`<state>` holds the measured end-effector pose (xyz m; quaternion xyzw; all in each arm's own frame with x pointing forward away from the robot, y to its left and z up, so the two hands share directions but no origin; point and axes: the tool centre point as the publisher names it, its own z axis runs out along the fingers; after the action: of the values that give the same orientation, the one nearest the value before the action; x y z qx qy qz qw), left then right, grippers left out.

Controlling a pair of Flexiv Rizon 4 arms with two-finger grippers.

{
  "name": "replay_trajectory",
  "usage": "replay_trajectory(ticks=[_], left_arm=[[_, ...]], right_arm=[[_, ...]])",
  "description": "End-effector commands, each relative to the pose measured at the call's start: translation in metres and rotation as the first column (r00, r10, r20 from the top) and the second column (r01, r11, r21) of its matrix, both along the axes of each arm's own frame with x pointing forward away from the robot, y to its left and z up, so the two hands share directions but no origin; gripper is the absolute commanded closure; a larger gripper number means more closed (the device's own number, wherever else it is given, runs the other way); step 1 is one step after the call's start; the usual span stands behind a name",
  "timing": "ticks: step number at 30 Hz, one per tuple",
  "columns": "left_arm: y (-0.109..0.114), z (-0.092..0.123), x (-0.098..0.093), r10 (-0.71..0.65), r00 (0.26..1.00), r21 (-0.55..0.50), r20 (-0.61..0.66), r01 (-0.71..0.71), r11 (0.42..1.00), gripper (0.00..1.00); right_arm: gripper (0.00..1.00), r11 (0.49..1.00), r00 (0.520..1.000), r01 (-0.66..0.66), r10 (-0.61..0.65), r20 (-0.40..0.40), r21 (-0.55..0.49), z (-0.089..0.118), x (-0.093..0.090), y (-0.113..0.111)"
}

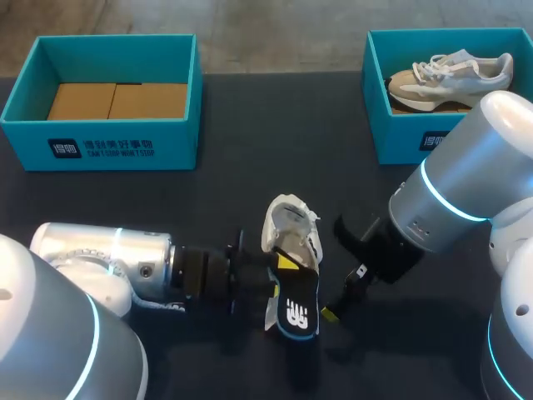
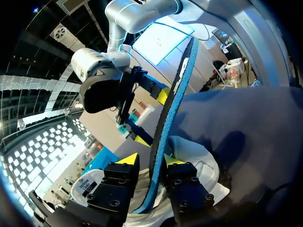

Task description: Take the shoe out of the shoebox, open the shoe tongue, remove and reinsert the insole, then place the shoe into the shoebox

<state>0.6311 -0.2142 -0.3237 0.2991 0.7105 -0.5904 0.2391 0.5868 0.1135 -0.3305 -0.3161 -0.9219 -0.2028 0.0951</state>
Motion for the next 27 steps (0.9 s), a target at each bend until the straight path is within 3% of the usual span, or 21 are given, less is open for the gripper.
replay_trajectory(ticks=[1, 15, 22, 25, 27], left_arm=[[0.000, 0.007, -0.005, 0.005, 1.000, 0.013, -0.001, -0.005, 1.000, 0.70], [-0.009, 0.010, -0.010, 0.011, 1.000, 0.109, 0.003, -0.011, 0.994, 0.82], [-0.013, 0.008, -0.010, 0.014, 1.000, 0.131, -0.005, -0.013, 0.991, 0.84], [-0.012, 0.006, -0.010, 0.010, 1.000, 0.138, -0.008, -0.009, 0.990, 1.00], [-0.011, 0.005, -0.011, 0.007, 1.000, 0.137, -0.008, -0.006, 0.991, 1.00]], right_arm=[[0.00, 1.000, 1.000, 0.002, -0.002, 0.002, -0.001, -0.001, -0.001, 0.001], [0.00, 1.000, 1.000, 0.002, -0.002, 0.002, -0.001, -0.001, -0.001, 0.001], [0.00, 1.000, 1.000, 0.002, -0.002, 0.002, -0.001, -0.001, -0.001, 0.001], [0.00, 1.000, 1.000, 0.002, -0.002, 0.002, -0.001, -0.001, -0.001, 0.001], [0.00, 1.000, 1.000, 0.002, -0.002, 0.002, -0.001, -0.001, -0.001, 0.001]])
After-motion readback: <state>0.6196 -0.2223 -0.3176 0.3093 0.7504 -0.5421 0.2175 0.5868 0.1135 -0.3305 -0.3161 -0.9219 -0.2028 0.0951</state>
